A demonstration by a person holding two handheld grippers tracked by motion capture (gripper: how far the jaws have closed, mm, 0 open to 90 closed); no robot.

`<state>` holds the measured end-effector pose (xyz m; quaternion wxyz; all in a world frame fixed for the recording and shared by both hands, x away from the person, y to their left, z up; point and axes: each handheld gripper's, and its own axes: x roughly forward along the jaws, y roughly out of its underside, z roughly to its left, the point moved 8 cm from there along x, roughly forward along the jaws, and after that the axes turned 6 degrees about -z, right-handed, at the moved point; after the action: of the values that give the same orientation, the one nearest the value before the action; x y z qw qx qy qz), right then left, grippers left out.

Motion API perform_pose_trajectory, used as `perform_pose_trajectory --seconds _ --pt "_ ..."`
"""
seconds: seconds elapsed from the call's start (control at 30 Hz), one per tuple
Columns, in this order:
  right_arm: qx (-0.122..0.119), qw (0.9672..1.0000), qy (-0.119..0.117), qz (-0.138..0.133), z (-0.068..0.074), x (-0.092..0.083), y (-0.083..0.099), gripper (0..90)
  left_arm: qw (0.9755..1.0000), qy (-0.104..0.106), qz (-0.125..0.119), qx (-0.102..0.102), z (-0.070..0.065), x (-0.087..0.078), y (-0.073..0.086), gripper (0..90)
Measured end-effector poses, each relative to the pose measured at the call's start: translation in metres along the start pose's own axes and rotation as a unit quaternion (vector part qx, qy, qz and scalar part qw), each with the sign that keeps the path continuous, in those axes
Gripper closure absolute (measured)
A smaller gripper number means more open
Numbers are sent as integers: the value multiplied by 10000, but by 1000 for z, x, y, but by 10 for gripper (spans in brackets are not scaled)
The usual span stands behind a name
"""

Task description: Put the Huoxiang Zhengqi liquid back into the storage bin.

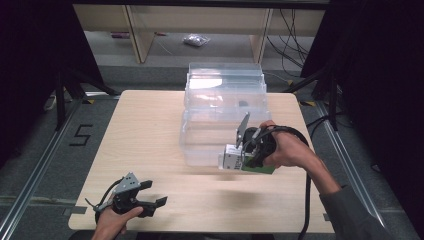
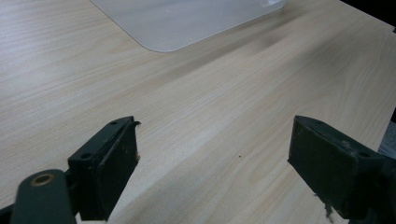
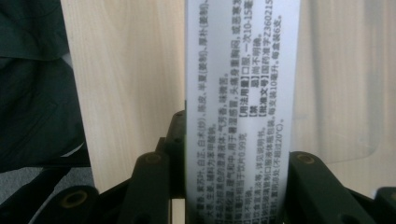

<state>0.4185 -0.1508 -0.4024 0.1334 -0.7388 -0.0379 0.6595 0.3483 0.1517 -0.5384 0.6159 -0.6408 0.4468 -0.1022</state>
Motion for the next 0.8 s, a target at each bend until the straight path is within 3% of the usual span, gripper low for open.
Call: perform_pose_trajectory --seconds 0.03,0.17,0.23,0.27,0.3,0.43,0.5,0.73,0.8 --pt "148 9999 25 60 -1 -3 1 654 10000 32 -37 9 0 0 0 150" --pt "14 9999 102 16 -15 -8 3 654 10000 11 -8 1 0 0 0 150" --pt "248 9996 135 45 -18 -11 4 654 10000 -7 -25 -23 0 0 0 150" --pt "189 9997 148 20 -21 -11 3 654 10000 7 -92 -36 -1 1 -1 150" --pt "290 9994 174 45 -23 -11 4 654 10000 7 -92 -36 -1 1 -1 150" --pt "165 9997 191 55 -35 -12 3 654 10000 0 -67 -8 0 1 0 150" --pt "263 9994 201 66 -39 -13 2 654 10000 2 -65 -11 0 1 0 150" --pt "193 9995 222 85 -59 -14 -2 654 10000 16 -64 -23 0 1 0 150" --pt "46 9998 209 -15 -67 -11 -4 654 10000 19 -54 -19 0 1 0 150"
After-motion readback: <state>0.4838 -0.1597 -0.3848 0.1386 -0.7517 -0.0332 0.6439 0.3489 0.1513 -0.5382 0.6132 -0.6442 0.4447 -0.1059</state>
